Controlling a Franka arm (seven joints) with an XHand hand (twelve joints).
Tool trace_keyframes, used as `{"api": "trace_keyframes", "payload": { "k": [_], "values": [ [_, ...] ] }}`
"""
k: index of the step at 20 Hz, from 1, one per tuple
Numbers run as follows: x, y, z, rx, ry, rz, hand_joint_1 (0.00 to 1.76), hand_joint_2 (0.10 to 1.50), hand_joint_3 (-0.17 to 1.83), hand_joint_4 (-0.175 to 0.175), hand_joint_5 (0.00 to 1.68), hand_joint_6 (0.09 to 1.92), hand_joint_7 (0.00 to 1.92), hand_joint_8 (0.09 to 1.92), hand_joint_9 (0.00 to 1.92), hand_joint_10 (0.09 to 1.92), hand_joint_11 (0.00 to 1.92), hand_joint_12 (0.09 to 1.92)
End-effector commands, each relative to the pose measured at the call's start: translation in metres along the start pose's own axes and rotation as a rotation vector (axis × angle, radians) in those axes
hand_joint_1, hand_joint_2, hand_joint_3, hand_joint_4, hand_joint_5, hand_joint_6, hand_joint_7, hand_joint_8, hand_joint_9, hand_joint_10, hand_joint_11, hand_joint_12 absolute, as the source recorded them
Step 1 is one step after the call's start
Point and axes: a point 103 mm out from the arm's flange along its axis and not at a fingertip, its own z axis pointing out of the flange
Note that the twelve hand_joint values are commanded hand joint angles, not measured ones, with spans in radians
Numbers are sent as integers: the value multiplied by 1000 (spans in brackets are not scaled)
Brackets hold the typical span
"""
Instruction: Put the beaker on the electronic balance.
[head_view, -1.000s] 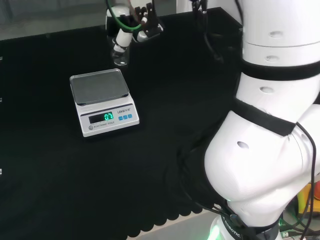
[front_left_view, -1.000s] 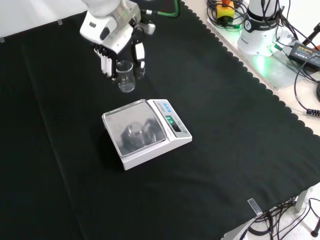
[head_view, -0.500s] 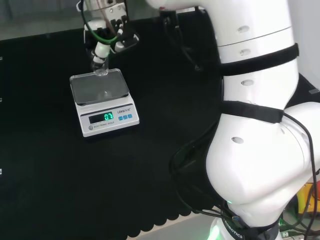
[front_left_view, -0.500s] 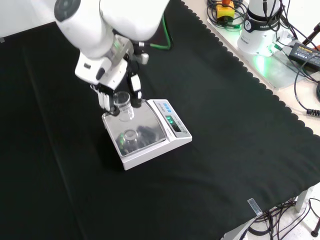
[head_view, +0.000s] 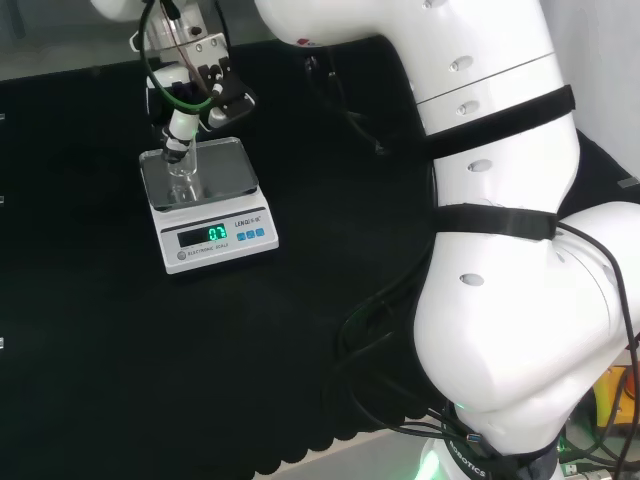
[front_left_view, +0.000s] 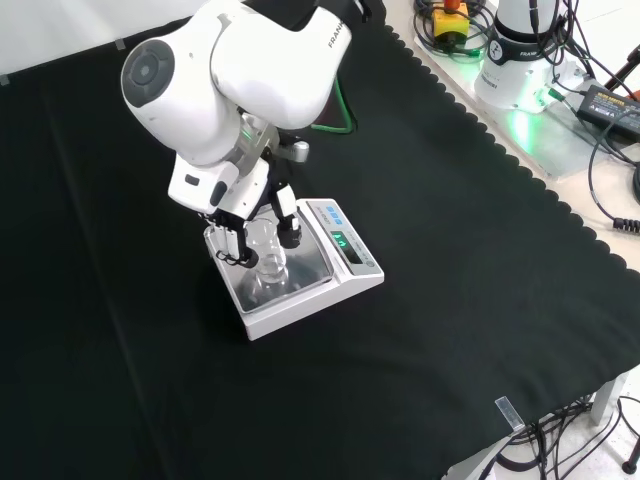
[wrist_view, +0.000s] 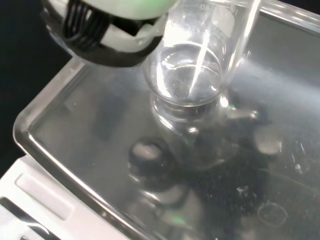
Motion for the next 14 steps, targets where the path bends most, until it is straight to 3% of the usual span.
{"api": "trace_keyframes", "payload": {
  "k": [1, 14],
  "values": [
    [-2, -3, 1, 3, 3, 5, 1191, 794, 447, -175, 1200, 711, 1128, 754, 1499, 111, 1597, 448],
    [0, 1, 12, 55, -47, 39, 1191, 793, 452, -175, 1195, 719, 1126, 755, 1495, 108, 1595, 450]
  ]
}}
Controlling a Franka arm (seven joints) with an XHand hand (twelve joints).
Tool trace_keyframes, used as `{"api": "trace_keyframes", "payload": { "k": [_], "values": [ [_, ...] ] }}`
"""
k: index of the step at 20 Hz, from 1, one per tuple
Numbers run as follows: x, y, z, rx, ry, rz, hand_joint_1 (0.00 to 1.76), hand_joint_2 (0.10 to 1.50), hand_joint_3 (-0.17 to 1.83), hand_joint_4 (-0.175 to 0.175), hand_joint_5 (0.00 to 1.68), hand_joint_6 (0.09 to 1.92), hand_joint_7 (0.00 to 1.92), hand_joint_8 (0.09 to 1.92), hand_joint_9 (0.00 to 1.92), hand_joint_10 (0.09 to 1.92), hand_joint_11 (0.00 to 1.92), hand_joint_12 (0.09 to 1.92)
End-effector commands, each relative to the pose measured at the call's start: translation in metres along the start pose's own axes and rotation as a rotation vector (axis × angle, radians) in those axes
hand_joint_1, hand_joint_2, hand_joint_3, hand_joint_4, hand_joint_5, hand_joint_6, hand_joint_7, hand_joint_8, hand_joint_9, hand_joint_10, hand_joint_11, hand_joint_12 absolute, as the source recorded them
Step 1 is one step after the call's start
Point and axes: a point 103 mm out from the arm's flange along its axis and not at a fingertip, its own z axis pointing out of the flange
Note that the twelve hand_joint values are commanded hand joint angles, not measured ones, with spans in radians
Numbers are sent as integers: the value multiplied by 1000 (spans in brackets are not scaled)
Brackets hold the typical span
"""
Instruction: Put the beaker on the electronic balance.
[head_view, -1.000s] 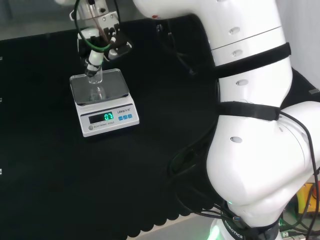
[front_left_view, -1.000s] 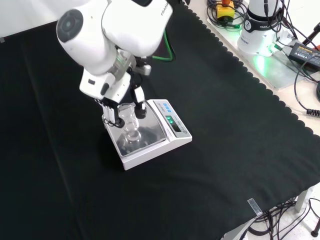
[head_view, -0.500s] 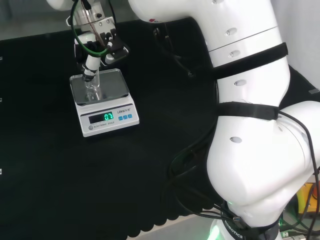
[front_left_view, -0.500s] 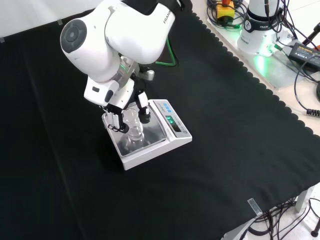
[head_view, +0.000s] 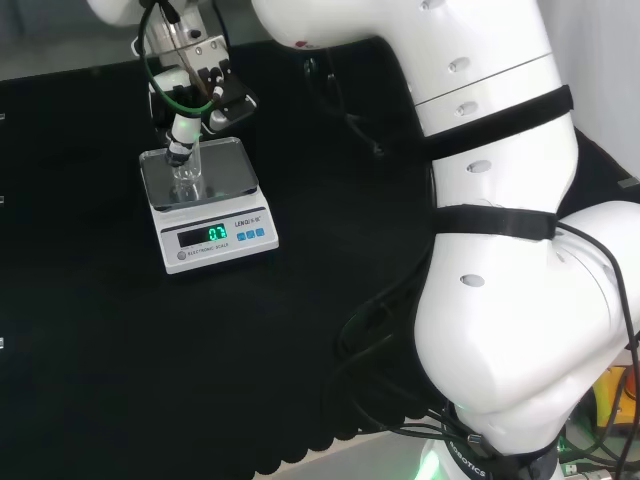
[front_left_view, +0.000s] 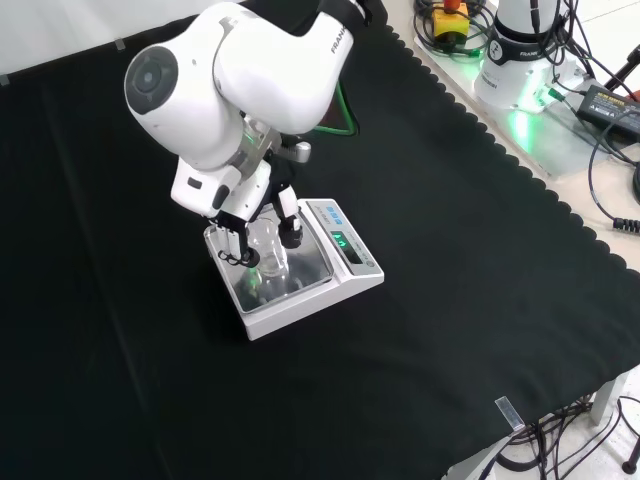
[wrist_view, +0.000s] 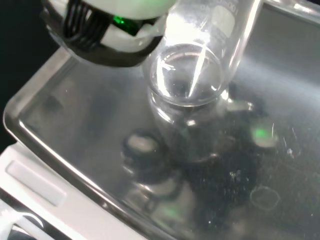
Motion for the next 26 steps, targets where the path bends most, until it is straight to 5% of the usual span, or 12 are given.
{"api": "trace_keyframes", "payload": {
  "k": [1, 9, 10, 12, 14, 16, 26],
  "values": [
    [0, 2, 7, 31, -30, 19, 1191, 793, 453, -175, 1195, 721, 1125, 755, 1494, 107, 1595, 450],
    [-2, -3, 4, 32, -55, 43, 1185, 794, 455, -162, 1188, 734, 1105, 758, 1485, 102, 1631, 466],
    [-3, -4, 3, 32, -52, 41, 1173, 793, 459, -124, 1186, 740, 1091, 767, 1482, 101, 1633, 471],
    [-5, -7, 2, 30, -47, 39, 1137, 784, 465, 14, 1193, 732, 1053, 793, 1452, 93, 1591, 485],
    [-8, -10, 1, 28, -42, 39, 1042, 659, 543, -96, 1068, 784, 997, 841, 1399, 87, 1495, 570],
    [-9, -11, 1, 30, -42, 41, 976, 576, 609, -149, 974, 850, 951, 873, 1343, 94, 1385, 688],
    [-8, -11, -2, 12, -22, 29, 907, 539, 602, -142, 890, 911, 894, 888, 1191, 262, 1232, 850]
  ]
}}
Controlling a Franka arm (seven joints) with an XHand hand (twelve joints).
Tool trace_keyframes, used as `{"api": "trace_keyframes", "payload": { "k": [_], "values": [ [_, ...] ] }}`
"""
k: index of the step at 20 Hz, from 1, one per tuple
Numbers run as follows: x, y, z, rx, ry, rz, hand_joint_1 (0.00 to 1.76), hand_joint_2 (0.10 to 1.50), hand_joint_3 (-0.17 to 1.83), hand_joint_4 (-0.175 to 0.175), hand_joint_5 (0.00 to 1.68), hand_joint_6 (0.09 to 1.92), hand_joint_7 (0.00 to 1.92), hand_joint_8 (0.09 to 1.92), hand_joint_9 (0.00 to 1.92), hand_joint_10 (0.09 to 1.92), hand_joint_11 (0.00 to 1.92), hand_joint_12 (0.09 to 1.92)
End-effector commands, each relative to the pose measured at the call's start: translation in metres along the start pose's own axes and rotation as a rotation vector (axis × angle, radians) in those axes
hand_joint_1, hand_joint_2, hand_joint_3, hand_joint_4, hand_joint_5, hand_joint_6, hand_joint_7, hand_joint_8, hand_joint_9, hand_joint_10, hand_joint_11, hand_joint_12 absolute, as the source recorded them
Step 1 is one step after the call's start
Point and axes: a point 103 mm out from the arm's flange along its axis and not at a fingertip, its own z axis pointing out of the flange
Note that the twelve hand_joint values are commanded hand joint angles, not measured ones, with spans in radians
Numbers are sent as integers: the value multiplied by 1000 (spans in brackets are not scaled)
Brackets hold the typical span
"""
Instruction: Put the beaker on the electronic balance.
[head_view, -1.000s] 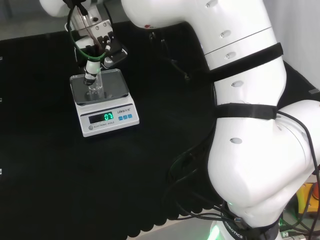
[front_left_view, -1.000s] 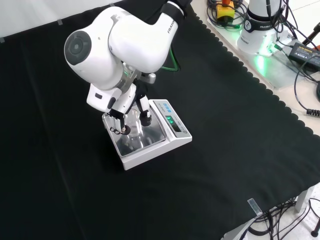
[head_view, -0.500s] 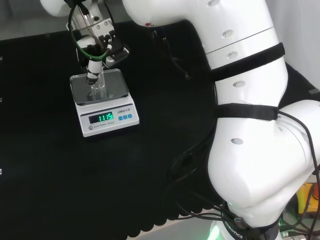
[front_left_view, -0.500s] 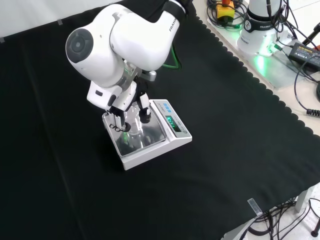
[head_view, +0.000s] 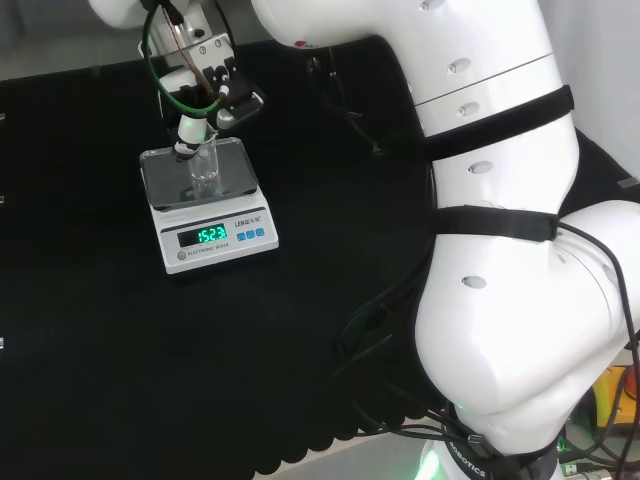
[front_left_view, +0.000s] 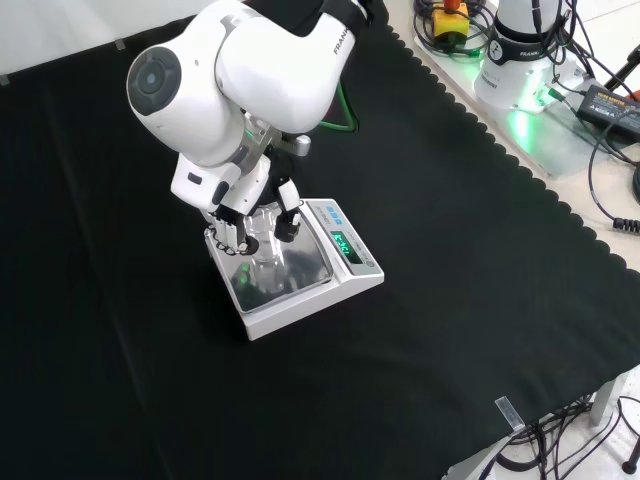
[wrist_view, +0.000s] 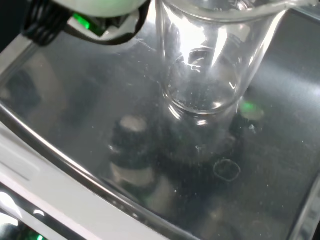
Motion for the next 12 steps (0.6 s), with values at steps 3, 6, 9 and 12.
{"api": "trace_keyframes", "payload": {
  "k": [3, 6, 9, 12],
  "values": [
    [2, -3, -7, -45, 37, -26, 774, 548, 492, -104, 707, 1049, 846, 902, 989, 505, 1105, 955],
    [0, -8, -13, -87, 51, -28, 619, 569, 367, -68, 570, 1101, 742, 922, 734, 696, 882, 1136],
    [-4, -21, -24, -137, 54, -19, 542, 589, 299, -59, 520, 1054, 643, 931, 582, 769, 743, 1229],
    [-11, -43, -36, -176, 45, -2, 520, 597, 279, -60, 504, 1031, 609, 928, 547, 783, 711, 1245]
  ]
}}
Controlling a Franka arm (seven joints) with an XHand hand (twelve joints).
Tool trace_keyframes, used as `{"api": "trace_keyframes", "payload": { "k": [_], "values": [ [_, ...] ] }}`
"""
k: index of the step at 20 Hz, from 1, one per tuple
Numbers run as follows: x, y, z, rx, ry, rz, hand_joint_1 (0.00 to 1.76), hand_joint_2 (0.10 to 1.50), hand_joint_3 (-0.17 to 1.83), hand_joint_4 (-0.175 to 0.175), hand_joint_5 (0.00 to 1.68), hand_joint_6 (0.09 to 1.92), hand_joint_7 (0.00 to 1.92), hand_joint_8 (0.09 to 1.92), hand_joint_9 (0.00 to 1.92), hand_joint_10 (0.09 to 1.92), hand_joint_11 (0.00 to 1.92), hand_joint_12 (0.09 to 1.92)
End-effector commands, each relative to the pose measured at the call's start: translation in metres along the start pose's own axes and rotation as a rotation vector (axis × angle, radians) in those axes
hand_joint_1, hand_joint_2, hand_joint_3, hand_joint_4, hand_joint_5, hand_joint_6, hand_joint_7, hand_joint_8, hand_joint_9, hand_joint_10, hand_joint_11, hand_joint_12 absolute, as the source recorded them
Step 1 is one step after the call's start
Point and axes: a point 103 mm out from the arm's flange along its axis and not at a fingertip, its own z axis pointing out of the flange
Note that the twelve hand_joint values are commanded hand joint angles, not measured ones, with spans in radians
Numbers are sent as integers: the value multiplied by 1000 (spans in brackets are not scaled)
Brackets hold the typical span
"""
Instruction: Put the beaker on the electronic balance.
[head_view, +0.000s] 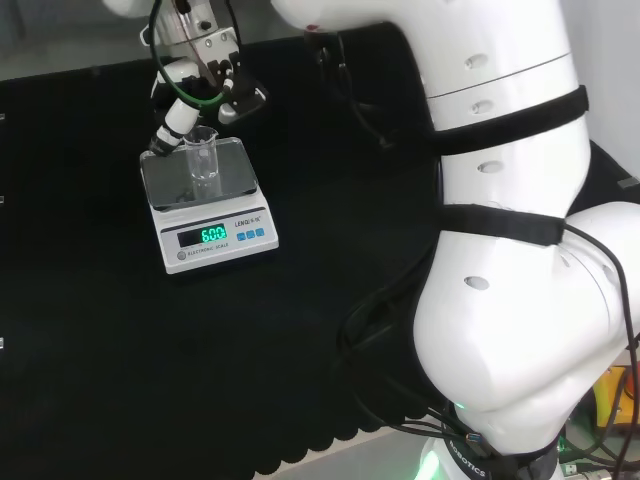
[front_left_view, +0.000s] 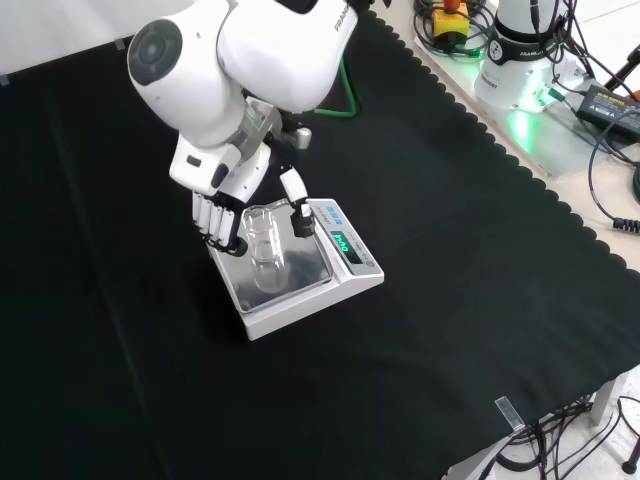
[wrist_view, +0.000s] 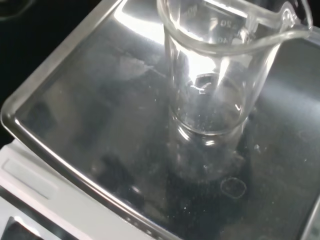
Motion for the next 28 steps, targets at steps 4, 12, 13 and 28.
{"api": "trace_keyframes", "payload": {
  "k": [4, 12, 13, 28],
  "values": [
    [-22, -72, -38, -143, -1, 60, 523, 617, 265, -61, 508, 1010, 604, 921, 545, 789, 733, 1238],
    [-52, -162, -26, -178, 18, 185, 564, 656, 267, -64, 517, 998, 597, 909, 574, 783, 780, 1216],
    [-55, -171, -23, -178, 24, 201, 574, 662, 269, -64, 517, 997, 593, 907, 573, 781, 781, 1215],
    [-72, -201, 6, -178, 86, 263, 670, 704, 297, -62, 519, 988, 566, 891, 572, 771, 787, 1207]
  ]
}}
